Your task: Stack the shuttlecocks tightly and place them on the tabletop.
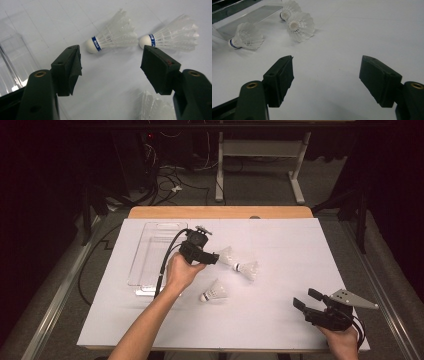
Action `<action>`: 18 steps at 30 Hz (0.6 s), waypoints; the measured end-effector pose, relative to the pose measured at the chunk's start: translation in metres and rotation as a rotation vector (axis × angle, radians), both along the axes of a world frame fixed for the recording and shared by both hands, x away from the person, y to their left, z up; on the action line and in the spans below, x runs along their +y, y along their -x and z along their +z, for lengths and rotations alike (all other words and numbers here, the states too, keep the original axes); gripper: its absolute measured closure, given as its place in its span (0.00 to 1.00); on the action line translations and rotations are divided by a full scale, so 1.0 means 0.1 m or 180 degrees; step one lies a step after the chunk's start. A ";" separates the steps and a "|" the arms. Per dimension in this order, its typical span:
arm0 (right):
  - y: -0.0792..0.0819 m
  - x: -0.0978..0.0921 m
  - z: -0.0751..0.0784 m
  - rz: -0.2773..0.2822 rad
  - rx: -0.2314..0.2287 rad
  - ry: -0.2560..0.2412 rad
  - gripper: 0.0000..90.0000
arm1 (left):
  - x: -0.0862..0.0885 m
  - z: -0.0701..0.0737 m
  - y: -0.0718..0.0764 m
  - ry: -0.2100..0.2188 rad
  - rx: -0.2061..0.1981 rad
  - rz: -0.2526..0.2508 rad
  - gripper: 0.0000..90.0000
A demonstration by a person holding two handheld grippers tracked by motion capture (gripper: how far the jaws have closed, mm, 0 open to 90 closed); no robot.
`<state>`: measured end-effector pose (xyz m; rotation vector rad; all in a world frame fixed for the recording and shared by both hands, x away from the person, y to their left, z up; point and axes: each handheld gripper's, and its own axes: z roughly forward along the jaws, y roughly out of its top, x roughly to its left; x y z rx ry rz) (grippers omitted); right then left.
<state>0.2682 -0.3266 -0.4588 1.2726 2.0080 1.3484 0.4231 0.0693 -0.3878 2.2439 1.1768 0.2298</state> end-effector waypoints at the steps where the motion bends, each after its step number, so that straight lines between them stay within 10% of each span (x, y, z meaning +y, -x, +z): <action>1: 0.00 0.00 0.00 -0.0004 -0.0002 -0.0003 0.31 | 0.01 -0.01 0.01 -0.0004 0.0021 0.0009 0.37; 18: 0.00 0.00 0.00 -0.0009 0.0000 -0.0002 0.31 | 0.03 -0.07 0.14 -0.0092 0.0037 0.0001 0.34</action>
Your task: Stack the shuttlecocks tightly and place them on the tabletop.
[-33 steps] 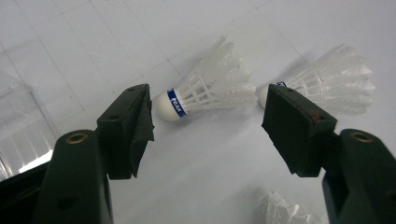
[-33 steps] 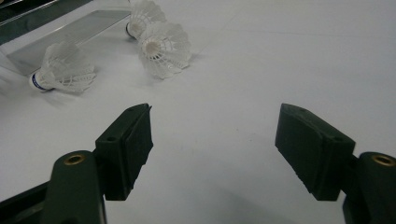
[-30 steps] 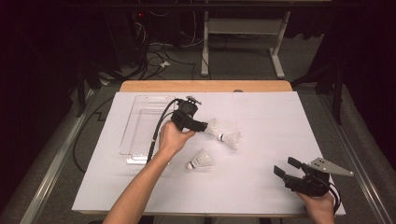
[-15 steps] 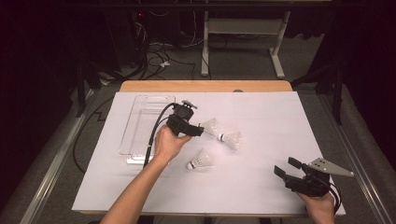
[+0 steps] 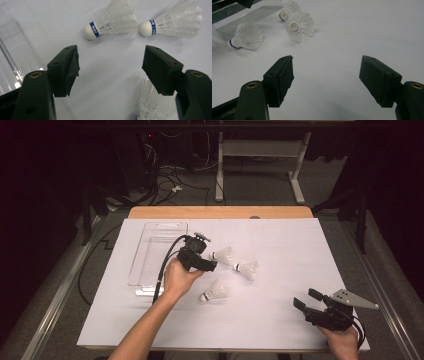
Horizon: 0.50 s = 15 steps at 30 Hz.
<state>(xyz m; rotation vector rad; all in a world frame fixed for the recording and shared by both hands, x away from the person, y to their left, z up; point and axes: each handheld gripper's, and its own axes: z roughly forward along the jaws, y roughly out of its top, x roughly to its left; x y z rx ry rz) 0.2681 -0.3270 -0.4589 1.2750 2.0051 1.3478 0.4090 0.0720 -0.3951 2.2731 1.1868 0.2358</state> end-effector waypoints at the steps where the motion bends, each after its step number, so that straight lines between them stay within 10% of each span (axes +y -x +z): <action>1: 0.00 0.00 0.00 -0.0001 0.0008 0.0004 0.31 | 0.00 0.00 0.01 0.0004 0.0001 0.0003 0.34; 15: 0.00 0.00 0.00 0.0004 0.0007 0.0003 0.31 | 0.03 0.00 0.09 0.0027 0.0065 -0.0031 0.34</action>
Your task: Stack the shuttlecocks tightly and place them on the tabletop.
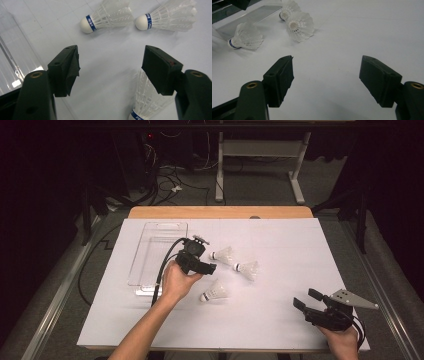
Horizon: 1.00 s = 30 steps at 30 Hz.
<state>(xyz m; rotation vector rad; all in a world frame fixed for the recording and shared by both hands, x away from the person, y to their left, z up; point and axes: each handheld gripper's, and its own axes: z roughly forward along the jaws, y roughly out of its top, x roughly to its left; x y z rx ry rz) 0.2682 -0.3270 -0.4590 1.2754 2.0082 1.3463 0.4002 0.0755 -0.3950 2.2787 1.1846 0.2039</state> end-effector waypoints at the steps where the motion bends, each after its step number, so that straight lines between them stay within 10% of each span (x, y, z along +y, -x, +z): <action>1: 0.00 0.00 0.00 -0.0001 0.0002 -0.0004 0.31 | 0.00 0.00 0.00 0.0006 -0.0005 0.0004 0.34; 30: 0.00 0.01 0.00 0.0005 -0.0004 -0.0002 0.31 | 0.09 -0.02 0.21 0.0085 0.0047 -0.0065 0.36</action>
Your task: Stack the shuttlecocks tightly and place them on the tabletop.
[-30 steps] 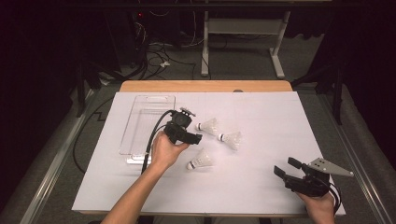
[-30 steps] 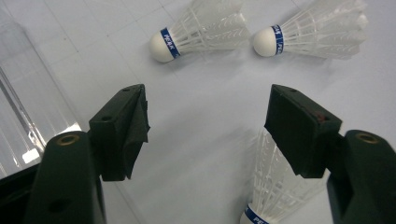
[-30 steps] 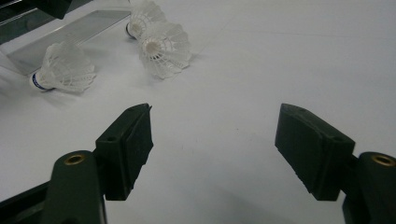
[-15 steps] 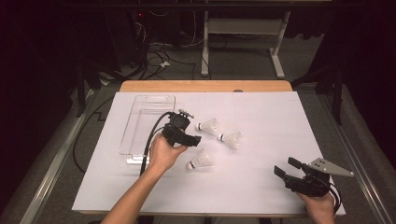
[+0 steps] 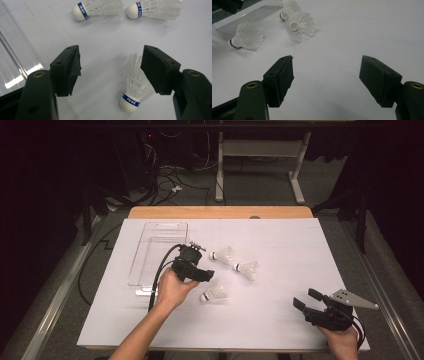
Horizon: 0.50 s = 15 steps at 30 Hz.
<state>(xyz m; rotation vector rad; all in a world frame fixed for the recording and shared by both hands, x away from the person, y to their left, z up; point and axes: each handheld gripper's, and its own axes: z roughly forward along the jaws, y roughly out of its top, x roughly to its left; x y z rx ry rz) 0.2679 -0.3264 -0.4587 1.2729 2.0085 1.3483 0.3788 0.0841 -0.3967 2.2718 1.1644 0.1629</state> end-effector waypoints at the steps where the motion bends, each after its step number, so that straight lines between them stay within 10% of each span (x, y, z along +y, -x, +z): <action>1: 0.00 0.00 0.00 0.0002 -0.0003 0.0003 0.31 | 0.00 0.00 0.01 -0.0005 0.0008 -0.0004 0.36; 15: 0.00 0.00 0.00 -0.0003 -0.0001 0.0002 0.31 | 0.03 -0.02 0.11 -0.0004 0.0001 -0.0027 0.37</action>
